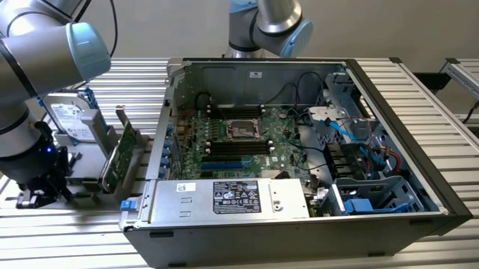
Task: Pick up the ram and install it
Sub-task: 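Pick up the ram and move it above insertion slot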
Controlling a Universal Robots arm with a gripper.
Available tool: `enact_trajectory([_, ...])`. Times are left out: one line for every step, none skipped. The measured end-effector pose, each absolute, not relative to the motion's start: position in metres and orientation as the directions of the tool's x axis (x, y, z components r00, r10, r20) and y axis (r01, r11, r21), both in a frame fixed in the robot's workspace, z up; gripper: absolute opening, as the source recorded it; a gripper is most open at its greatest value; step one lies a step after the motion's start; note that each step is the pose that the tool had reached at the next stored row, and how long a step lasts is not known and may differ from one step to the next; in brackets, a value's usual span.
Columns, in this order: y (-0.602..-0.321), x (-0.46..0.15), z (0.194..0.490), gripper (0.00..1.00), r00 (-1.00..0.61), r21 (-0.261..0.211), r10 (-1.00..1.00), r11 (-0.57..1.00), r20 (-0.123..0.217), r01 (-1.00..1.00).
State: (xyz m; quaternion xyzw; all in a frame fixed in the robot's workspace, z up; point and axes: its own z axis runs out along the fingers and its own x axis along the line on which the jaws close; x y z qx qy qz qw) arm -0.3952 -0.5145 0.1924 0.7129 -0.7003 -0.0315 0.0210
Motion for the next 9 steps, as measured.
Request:
enact_trajectory([-0.5146,-0.3952,0.1925,0.14,0.034,0.074,-0.999,-0.035,-0.015,-0.997])
enact_trajectory([-0.5146,-0.3952,0.1925,0.14,0.052,0.074,-0.999,-0.053,-0.015,-0.996])
enact_trajectory([-0.5146,-0.3952,0.1925,0.14,0.069,0.074,-0.997,-0.07,-0.015,-0.995])
enact_trajectory([-0.5146,-0.3952,0.1925,0.14,0.084,0.073,-0.996,-0.085,-0.015,-0.994])
enact_trajectory([-0.5145,-0.3952,0.1924,0.14,0.098,0.073,-0.995,-0.098,-0.015,-0.992])
enact_trajectory([-0.5146,-0.3952,0.1925,0.14,0.113,0.073,-0.994,-0.113,-0.015,-0.991])
enact_trajectory([-0.5146,-0.3952,0.1924,0.14,0.125,0.073,-0.992,-0.126,-0.015,-0.989])
enact_trajectory([-0.5146,-0.3952,0.1925,0.14,0.13,0.073,-0.991,-0.131,-0.016,-0.989])
enact_trajectory([-0.5146,-0.3952,0.1925,0.14,0.132,0.073,-0.991,-0.133,-0.016,-0.988])
